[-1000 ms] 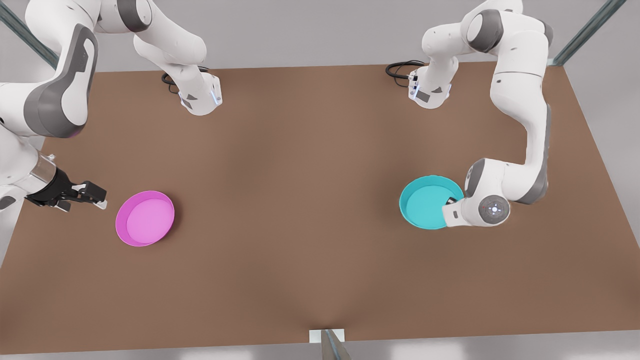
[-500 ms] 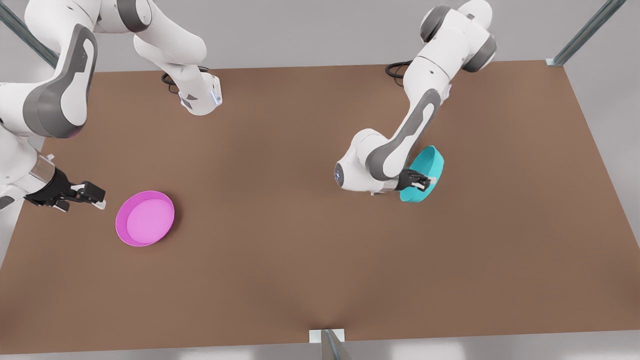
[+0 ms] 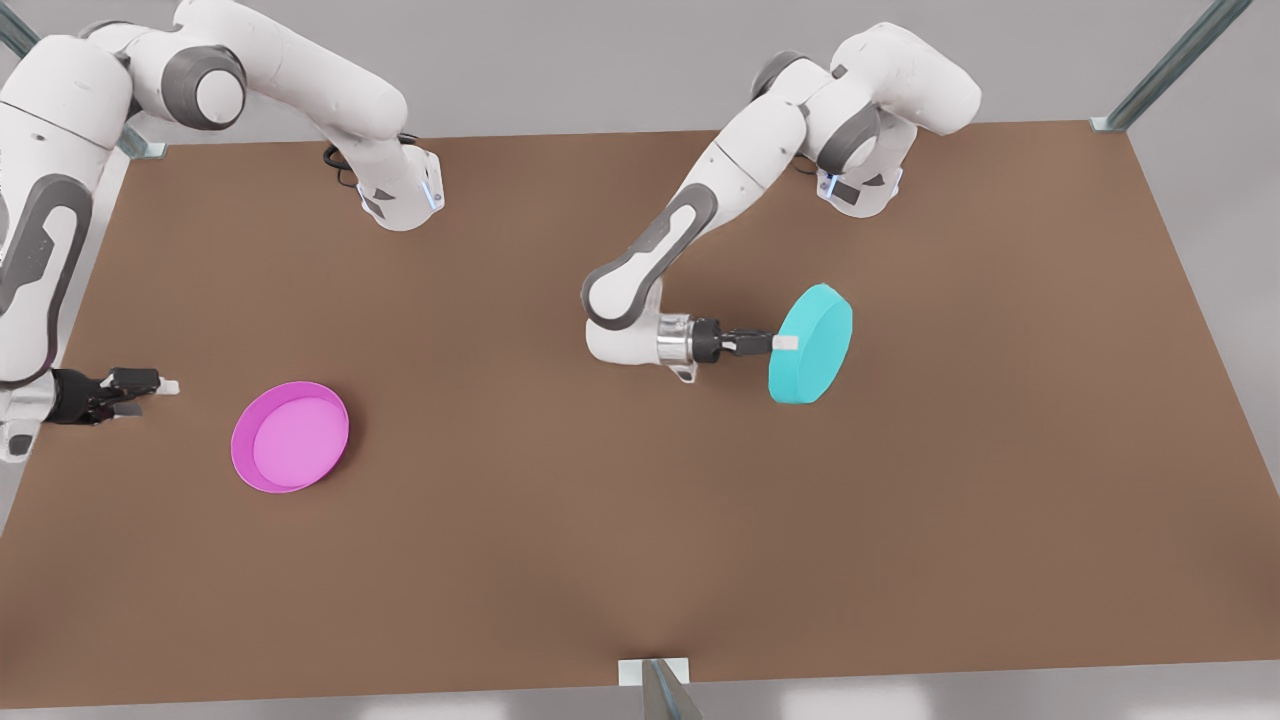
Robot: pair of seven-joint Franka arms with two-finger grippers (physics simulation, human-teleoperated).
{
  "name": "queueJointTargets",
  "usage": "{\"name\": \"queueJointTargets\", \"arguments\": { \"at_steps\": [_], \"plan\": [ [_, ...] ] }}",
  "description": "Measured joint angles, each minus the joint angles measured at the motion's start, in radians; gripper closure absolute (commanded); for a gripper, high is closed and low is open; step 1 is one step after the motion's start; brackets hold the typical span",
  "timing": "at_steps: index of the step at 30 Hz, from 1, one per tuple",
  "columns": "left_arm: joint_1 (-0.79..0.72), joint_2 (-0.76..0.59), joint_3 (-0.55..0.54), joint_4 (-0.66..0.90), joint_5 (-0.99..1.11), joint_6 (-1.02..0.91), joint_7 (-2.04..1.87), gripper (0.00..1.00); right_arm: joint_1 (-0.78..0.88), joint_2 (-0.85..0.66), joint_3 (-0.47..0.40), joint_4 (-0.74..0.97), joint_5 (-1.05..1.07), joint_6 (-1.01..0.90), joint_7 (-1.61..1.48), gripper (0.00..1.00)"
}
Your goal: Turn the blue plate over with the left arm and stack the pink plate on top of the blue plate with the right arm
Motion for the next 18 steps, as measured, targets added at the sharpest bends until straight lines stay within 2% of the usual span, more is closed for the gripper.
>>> {"name": "queueJointTargets", "arguments": {
  "at_steps": [1, 2, 5, 7, 11, 18],
  "plan": [
    [-0.016, 0.015, 0.0, 0.003, 0.003, -0.011, -0.009, 0.79, -0.013, 0.01, -0.007, -0.102, 0.066, 0.165, -0.01, 0.0],
    [-0.036, 0.03, 0.0, 0.005, 0.005, -0.02, -0.024, 0.79, -0.006, 0.013, -0.007, -0.153, 0.063, 0.252, -0.016, 0.0],
    [-0.088, 0.089, 0.001, 0.04, 0.009, -0.042, -0.057, 0.79, -0.018, 0.052, -0.007, -0.223, 0.058, 0.433, -0.475, 0.0],
    [-0.106, 0.127, 0.001, 0.087, 0.015, -0.042, -0.059, 0.79, -0.019, 0.096, -0.021, -0.224, 0.071, 0.438, -0.468, 0.0],
    [-0.134, 0.218, 0.001, 0.194, 0.049, -0.038, -0.061, 0.79, -0.028, 0.146, -0.026, -0.222, 0.147, 0.41, -0.177, 0.0],
    [-0.16, 0.296, 0.0, 0.256, 0.083, -0.011, -0.076, 0.79, -0.013, 0.187, -0.024, -0.218, 0.143, 0.42, -0.174, 0.0]
  ]
}}
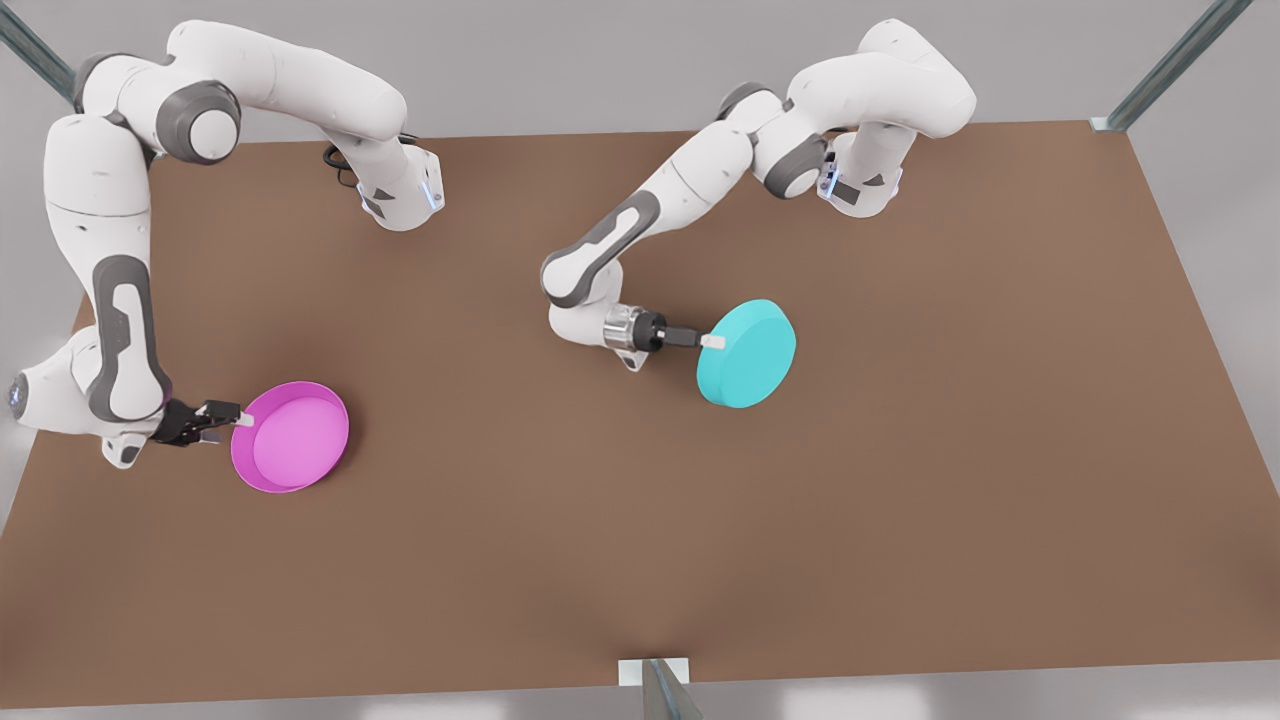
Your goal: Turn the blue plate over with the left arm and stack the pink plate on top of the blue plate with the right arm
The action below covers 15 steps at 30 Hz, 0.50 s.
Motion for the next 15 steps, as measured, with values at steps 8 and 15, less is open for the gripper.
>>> {"name": "queueJointTargets", "arguments": {
  "at_steps": [8, 15],
  "plan": [
    [-0.015, 0.017, -0.011, 0.002, 0.002, 0.0, -0.023, 0.79, 0.028, 0.013, 0.011, 0.02, -0.029, 0.012, 0.051, 0.44],
    [-0.014, 0.02, -0.023, 0.007, -0.047, 0.0, -0.044, 0.0, 0.02, 0.021, 0.012, 0.019, -0.029, 0.015, 0.042, 0.36]
  ]
}}
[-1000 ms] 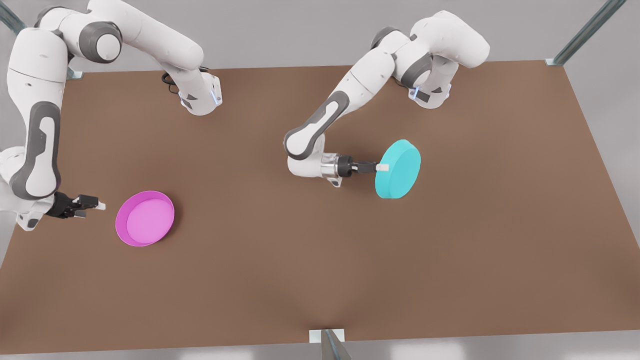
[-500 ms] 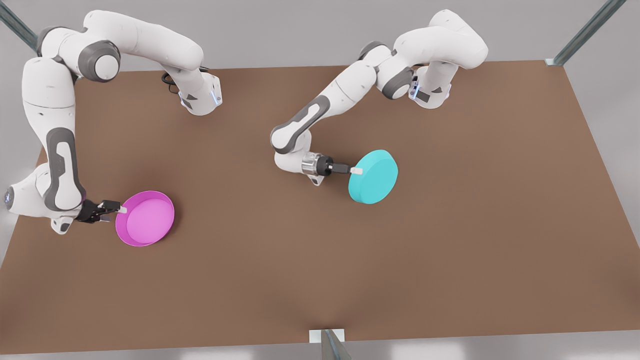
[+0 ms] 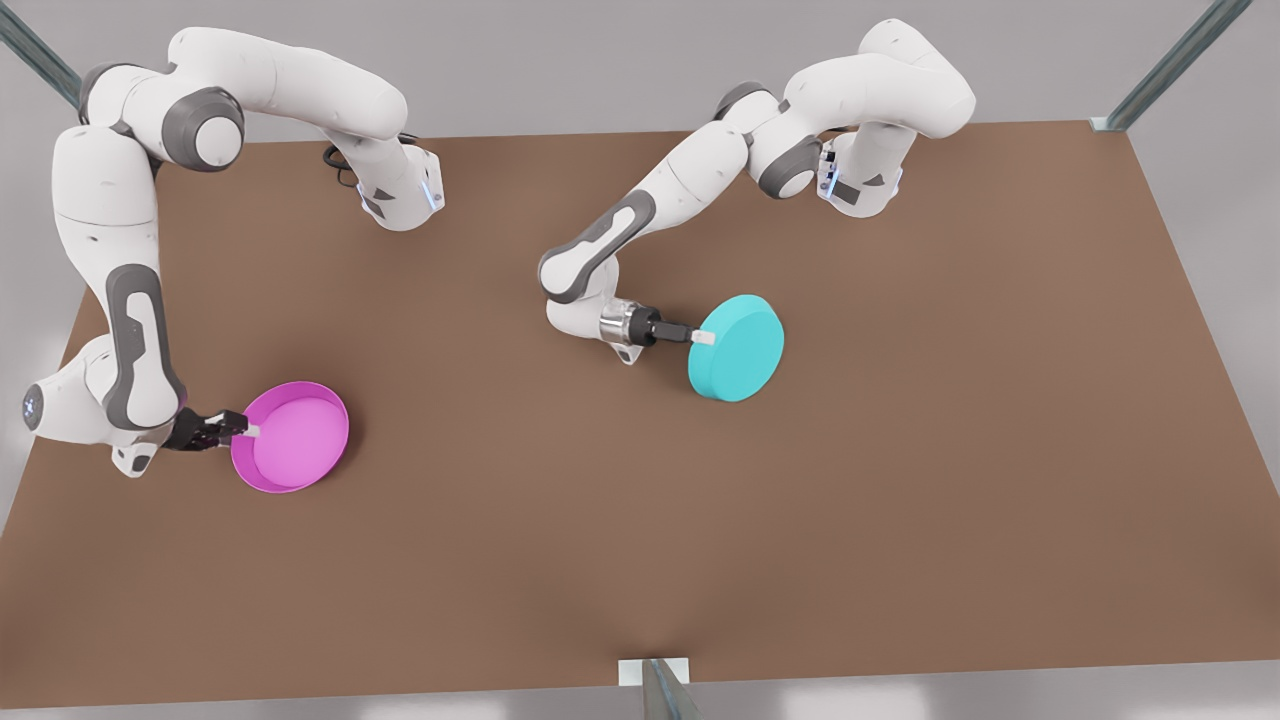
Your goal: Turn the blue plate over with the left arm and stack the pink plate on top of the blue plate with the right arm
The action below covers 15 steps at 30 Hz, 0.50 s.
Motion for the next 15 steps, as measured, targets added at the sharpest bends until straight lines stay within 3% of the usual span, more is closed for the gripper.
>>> {"name": "queueJointTargets", "arguments": {
  "at_steps": [15],
  "plan": [
    [-0.097, -0.007, -0.018, 0.056, -0.149, -0.011, 0.001, 0.0, 0.003, -0.001, 0.0, 0.003, 0.001, 0.008, 0.002, 0.41]
  ]
}}
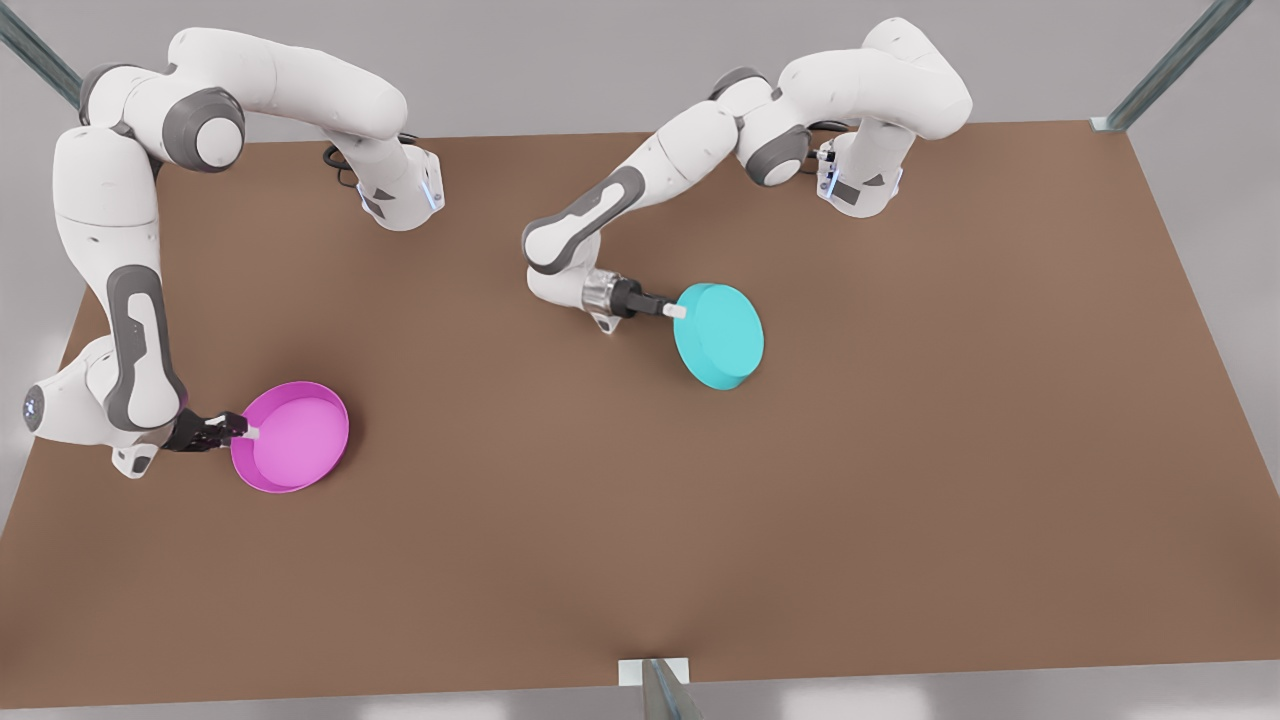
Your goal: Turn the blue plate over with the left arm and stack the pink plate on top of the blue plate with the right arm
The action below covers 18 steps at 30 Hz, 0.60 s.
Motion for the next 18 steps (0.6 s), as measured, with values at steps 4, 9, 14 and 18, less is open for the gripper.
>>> {"name": "queueJointTargets", "arguments": {
  "at_steps": [4, 9, 14, 18],
  "plan": [
    [-0.012, 0.002, 0.001, 0.035, -0.032, 0.0, -0.001, 0.0, -0.002, -0.003, 0.0, 0.001, -0.001, 0.0, -0.002, 0.41],
    [-0.031, 0.004, 0.0, 0.042, -0.056, 0.0, -0.001, 0.0, -0.003, -0.006, 0.0, 0.002, -0.002, 0.0, -0.002, 0.41],
    [-0.045, 0.005, -0.013, 0.072, -0.066, -0.002, -0.001, 0.01, -0.003, -0.005, 0.0, 0.002, -0.002, 0.0, -0.002, 0.41],
    [-0.046, 0.005, -0.031, 0.078, -0.071, -0.001, -0.001, 0.01, -0.003, 0.0, 0.0, 0.002, -0.002, 0.002, -0.004, 0.41]
  ]
}}
